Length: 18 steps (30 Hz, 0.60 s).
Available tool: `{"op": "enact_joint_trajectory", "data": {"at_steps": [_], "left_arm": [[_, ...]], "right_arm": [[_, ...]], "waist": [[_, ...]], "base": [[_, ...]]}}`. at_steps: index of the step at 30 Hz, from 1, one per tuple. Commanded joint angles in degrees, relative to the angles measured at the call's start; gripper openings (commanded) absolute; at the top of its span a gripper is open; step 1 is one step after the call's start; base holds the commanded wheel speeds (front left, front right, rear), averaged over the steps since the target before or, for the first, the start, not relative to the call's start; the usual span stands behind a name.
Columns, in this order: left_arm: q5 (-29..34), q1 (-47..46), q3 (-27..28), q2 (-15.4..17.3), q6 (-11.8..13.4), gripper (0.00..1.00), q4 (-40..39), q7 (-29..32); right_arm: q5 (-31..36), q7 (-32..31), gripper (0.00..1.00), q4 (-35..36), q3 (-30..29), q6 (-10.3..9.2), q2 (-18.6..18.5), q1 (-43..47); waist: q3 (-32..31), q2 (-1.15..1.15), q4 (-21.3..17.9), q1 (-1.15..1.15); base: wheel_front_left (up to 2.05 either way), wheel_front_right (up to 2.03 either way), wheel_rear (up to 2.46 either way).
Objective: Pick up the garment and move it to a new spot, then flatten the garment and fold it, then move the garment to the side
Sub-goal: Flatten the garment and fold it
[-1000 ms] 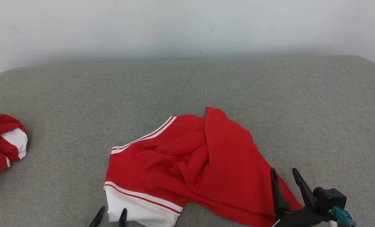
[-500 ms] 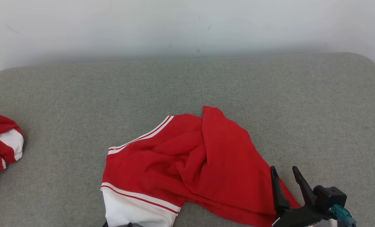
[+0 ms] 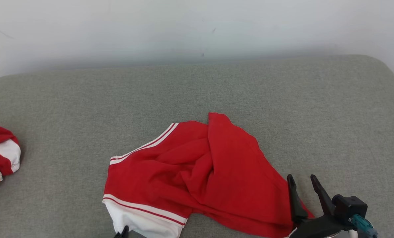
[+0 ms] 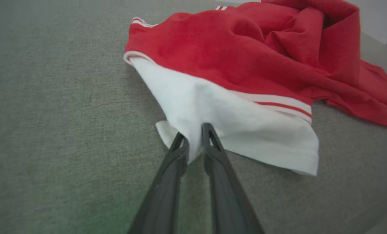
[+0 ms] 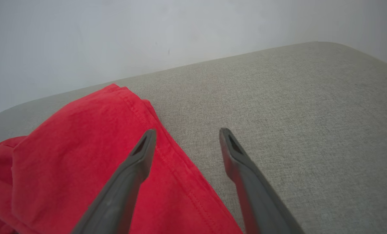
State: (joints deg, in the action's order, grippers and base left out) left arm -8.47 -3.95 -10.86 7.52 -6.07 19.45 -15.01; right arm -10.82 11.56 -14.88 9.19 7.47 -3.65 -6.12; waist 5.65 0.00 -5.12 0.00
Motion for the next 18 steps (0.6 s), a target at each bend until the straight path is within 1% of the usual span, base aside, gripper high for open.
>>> {"op": "enact_joint_trajectory", "data": {"at_steps": [1, 7, 9, 12, 15, 18], "left_arm": [[0.0, -0.2, -0.1, 0.2, -0.2, 0.0, -0.1, -0.2], [0.6, 3.0, -1.2, -0.3, -0.1, 0.0, -5.6, -0.1], [0.1, 4.5, -2.2, -0.2, -0.3, 0.0, -8.0, 1.8], [-0.2, 6.3, -3.2, 0.7, -0.4, 0.0, -11.6, 5.3], [-1.7, 7.9, -3.4, 0.5, -0.6, 0.0, -15.7, 7.6], [-2.1, 9.1, -3.1, 1.5, -0.3, 0.0, -16.9, 9.8]], "right_arm": [[0.0, 0.0, 1.0, 0.0, -0.1, 0.05, -0.3, 0.7], [-0.3, -0.1, 1.0, -0.1, -0.5, 0.05, -0.2, 1.7], [-0.4, -0.1, 1.0, -0.1, -0.5, 0.05, -0.2, 2.0], [-0.6, -0.1, 1.0, -0.2, -0.3, 0.04, -0.1, 2.1], [-0.6, -0.1, 1.0, -0.3, -0.6, 0.05, -0.1, 2.3], [-0.6, -0.2, 1.0, -0.5, -0.6, 0.05, 0.0, 2.0]], "waist": [[-0.3, 0.0, 0.3, 0.0], [-1.8, 0.0, 2.5, 0.0], [-2.0, 0.0, 3.5, 0.0], [-2.4, 0.0, 4.4, 0.0], [-2.8, 0.0, 5.1, 0.0], [-3.2, 0.0, 5.5, 0.0]], "base": [[0.0, 0.0, 0.0], [0.0, 0.0, 0.0], [0.0, 0.0, 0.0], [0.0, 0.0, 0.0], [0.0, 0.0, 0.0], [0.0, 0.0, 0.0]]}}
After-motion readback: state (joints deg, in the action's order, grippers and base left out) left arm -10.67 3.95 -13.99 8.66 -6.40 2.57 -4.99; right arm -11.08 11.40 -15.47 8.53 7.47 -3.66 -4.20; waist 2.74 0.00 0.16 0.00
